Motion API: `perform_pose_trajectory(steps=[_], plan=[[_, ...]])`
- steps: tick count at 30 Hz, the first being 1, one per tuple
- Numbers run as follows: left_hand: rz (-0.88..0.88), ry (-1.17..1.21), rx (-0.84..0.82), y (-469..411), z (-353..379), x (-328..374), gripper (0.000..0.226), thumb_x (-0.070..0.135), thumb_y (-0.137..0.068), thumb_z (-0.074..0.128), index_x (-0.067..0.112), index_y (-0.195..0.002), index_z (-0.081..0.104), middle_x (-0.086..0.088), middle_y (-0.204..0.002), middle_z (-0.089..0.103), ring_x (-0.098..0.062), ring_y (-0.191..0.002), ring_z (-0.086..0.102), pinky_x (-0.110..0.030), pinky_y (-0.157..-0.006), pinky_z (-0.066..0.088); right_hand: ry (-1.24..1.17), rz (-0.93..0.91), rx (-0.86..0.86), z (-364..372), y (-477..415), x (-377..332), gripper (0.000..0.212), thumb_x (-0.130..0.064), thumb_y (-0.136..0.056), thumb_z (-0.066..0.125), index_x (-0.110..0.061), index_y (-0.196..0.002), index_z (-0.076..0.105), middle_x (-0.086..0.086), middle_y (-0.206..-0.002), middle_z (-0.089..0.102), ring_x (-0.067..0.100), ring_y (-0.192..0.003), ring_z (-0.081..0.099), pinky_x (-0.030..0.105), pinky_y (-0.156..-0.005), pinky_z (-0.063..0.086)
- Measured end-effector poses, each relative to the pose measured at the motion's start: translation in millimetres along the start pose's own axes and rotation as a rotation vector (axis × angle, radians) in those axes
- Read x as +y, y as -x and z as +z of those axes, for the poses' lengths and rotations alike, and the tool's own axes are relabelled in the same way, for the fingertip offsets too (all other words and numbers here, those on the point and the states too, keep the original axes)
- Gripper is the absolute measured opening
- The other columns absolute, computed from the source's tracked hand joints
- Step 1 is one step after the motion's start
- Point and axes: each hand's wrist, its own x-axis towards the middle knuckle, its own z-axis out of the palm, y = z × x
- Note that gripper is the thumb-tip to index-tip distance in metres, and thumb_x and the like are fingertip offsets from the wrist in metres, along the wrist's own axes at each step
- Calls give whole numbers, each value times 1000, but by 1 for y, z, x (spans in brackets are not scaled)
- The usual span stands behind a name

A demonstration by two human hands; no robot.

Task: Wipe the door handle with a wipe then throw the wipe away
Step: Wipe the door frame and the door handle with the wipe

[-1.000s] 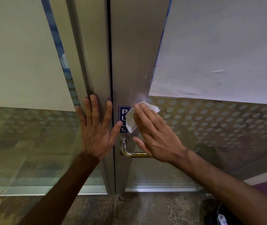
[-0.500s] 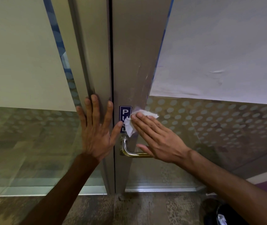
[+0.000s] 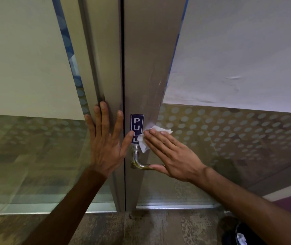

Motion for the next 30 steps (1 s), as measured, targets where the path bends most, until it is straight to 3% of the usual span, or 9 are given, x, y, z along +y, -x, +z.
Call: perform_pose_trajectory(steps=[4,9,12,18,23,26,30], plan=[[-5,-2,-13,0,-1,0,77,59,-110,29,34,-162,-23,2,-168,-38,-20,-159,-29,-49,-129,-17,19,-12,2,-4,3,7,87,-65,-106,28,0,-161,16,17,-171,11,27,-159,6,43,-128,22],[-8,-4,-22,0,-2,1,77,58,-110,30,35,-162,-23,2,-168,-39,-20,-158,-30,-50,-128,-16,16,71,179,-36,-24,21,85,-63,-107,29,1,-161,16,18,-171,10,28,-159,7,42,-130,12],[-14,-5,-31,1,-2,1,78,58,-110,31,34,-162,-22,1,-168,-39,-21,-158,-30,-50,-129,-16,-6,134,242,-42,-36,19,84,-63,-107,29,1,-161,17,18,-171,12,28,-159,8,44,-130,13],[-14,-4,-41,2,-5,1,77,57,-110,31,33,-163,-20,1,-169,-38,-22,-159,-29,-50,-129,-15,-26,-20,11,-11,-9,-1,88,-66,-105,32,0,-162,15,16,-171,10,26,-160,6,43,-129,19],[-12,10,-34,1,-6,2,77,58,-110,31,35,-162,-23,3,-168,-39,-21,-158,-30,-48,-129,-17,-22,-89,-140,6,11,1,93,-71,-102,24,-2,-162,9,15,-171,5,25,-160,0,42,-130,15],[-16,12,-27,1,-6,3,78,58,-110,31,36,-161,-24,3,-168,-39,-21,-158,-29,-48,-129,-17,-30,-74,-135,4,16,4,94,-72,-102,26,-1,-162,10,15,-171,7,26,-160,2,43,-129,18],[-19,16,-22,1,-6,3,77,58,-110,30,35,-162,-23,3,-168,-39,-20,-159,-29,-49,-129,-16,9,15,0,-15,1,13,94,-72,-102,21,0,-162,8,17,-172,3,28,-160,1,44,-130,14]])
